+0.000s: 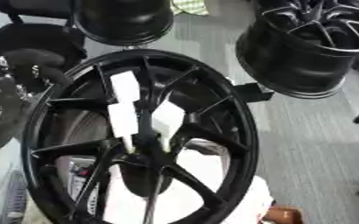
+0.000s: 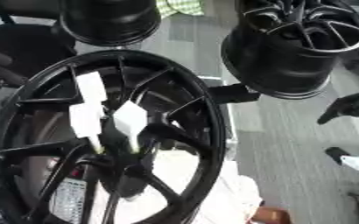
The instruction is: Pull the pin out of the wheel hub.
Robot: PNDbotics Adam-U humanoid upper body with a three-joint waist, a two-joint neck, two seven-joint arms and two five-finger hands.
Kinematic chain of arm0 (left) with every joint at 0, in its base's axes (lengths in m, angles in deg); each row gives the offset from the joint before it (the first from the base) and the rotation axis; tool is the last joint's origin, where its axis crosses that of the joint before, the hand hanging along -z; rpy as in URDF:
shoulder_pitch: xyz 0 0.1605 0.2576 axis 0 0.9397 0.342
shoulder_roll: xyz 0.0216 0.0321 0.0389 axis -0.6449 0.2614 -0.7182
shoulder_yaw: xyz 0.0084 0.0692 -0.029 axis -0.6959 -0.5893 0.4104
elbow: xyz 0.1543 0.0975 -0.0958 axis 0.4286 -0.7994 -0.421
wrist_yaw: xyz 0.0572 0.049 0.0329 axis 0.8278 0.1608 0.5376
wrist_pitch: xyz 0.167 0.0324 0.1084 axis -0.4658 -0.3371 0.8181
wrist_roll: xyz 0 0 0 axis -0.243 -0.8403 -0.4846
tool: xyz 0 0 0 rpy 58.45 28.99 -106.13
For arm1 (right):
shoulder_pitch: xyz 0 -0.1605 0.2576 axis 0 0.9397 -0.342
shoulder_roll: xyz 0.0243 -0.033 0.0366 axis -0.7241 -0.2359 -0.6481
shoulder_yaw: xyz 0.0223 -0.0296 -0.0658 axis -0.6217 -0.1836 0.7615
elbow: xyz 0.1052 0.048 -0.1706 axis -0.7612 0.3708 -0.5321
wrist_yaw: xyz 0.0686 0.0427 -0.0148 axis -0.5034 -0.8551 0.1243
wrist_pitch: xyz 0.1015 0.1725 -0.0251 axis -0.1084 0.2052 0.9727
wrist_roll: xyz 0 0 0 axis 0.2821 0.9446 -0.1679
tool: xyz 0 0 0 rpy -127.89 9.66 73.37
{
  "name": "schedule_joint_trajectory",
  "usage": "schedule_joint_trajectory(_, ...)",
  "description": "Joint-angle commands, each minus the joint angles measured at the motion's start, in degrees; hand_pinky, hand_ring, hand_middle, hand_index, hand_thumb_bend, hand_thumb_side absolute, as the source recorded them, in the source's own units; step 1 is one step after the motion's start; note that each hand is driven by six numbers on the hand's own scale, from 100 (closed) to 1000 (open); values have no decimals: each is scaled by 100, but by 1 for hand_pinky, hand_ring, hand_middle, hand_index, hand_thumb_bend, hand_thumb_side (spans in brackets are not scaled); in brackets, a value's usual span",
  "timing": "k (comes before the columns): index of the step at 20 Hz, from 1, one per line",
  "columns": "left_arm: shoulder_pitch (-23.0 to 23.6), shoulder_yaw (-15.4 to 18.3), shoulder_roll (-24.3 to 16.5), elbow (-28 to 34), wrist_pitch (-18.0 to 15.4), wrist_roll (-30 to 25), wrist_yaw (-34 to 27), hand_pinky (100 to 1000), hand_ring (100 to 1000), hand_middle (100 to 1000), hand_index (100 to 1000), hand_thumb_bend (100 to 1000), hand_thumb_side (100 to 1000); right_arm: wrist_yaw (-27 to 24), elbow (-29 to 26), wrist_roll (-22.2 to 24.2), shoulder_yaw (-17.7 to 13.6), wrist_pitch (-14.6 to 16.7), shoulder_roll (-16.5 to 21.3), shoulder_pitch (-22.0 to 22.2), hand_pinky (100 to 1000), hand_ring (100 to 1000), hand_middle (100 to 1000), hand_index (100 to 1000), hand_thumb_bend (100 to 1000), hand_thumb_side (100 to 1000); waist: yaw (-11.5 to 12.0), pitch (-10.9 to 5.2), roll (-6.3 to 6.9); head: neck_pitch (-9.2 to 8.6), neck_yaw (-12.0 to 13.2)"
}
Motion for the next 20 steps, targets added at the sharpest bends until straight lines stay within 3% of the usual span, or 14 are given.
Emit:
schedule_joint_trajectory(1, -84, -17, -171, 95, -13, -43, 1, 783, 694, 747, 815, 100, 589, -328, -67, 429, 0, -28, 494, -299, 923, 866, 756, 815, 229, 506, 8, -44, 0, -88, -52)
schedule_joint_trajectory(11, -195, -96, -218, 95, -19, -131, -42, 786, 695, 748, 816, 100, 588, -1028, -67, 1268, 340, 83, 926, -1686, 924, 866, 760, 817, 249, 501, 108, -9, -34, -139, -203)
schedule_joint_trajectory(20, -260, -124, -184, 95, 39, -150, -126, 788, 698, 750, 816, 100, 589, -1319, -67, 1876, 933, 42, 509, -3145, 922, 869, 760, 814, 238, 493, 303, -62, -77, -143, -509)
